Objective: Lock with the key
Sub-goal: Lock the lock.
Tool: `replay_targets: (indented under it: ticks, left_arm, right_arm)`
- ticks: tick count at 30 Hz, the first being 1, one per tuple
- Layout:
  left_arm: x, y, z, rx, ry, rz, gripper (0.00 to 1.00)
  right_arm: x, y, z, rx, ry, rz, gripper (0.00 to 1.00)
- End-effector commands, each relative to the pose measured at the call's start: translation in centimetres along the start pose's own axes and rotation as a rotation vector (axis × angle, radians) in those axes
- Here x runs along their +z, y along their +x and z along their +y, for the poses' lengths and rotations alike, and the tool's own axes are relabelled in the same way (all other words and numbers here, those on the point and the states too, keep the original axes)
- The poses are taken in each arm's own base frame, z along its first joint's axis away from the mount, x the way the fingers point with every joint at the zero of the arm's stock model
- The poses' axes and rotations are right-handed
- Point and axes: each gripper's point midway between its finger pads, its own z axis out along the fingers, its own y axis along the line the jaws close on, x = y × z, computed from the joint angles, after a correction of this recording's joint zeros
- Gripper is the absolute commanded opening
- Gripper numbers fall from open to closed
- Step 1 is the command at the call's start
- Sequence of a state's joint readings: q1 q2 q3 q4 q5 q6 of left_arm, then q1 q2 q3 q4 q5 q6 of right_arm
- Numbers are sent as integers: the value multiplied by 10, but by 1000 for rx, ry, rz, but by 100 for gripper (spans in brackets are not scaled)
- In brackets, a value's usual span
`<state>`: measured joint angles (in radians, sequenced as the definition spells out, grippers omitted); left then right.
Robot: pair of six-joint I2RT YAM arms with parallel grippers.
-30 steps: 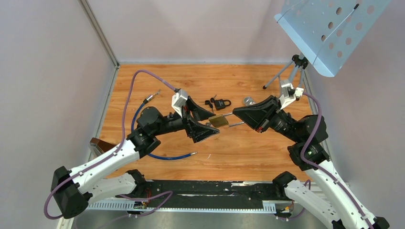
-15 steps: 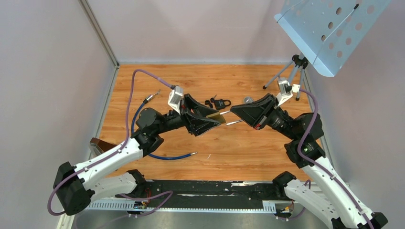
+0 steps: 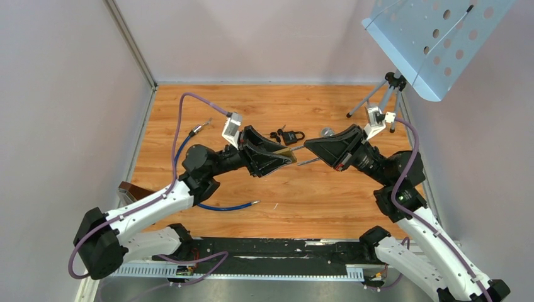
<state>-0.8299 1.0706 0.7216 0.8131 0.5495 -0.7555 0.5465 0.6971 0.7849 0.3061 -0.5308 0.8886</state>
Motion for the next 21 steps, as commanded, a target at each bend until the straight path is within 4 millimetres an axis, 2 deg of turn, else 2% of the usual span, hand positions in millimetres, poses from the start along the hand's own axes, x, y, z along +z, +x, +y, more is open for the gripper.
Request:
replay_targets:
  ticks: [1, 4, 6, 8, 10, 13, 14, 15, 17, 18, 21]
  left_arm:
    - [5, -6, -7, -11, 48, -23, 51]
    - [6, -4, -5, -20, 47, -18, 51]
    - [6, -4, -6, -21, 48, -20, 47]
    - [6, -5, -7, -19, 51, -23, 34]
    - [5, -8, -8, -13, 51, -32, 4]
    - [5, -12, -8, -9, 43, -45, 0]
    - [5, -13, -8, -10, 30, -41, 0]
    - [4, -16, -7, -9, 17, -46, 0]
    - [5, -21, -7, -11, -12, -38, 0]
    - [4, -18, -4, -23, -30, -17, 0]
    - [1, -25, -6, -41, -58, 11, 0]
  right_arm:
    - [-1, -27, 30, -34, -92, -110, 0]
    - [0, -26, 28, -22, -91, -110, 0]
    - [0, -27, 27, -14, -89, -115, 0]
    - [0, -26, 27, -14, -89, -115, 0]
    - [0, -24, 25, -9, -83, -106, 0]
    - [0, -17, 14, 8, -34, -71, 0]
    - [-1, -12, 10, 2, -12, -49, 4]
    - [-3, -4, 2, -15, 20, -14, 16]
    - [-9, 8, -13, -63, 85, 45, 48]
    - [-13, 13, -18, -87, 113, 71, 61]
    - [-27, 29, -35, -136, 198, 145, 83]
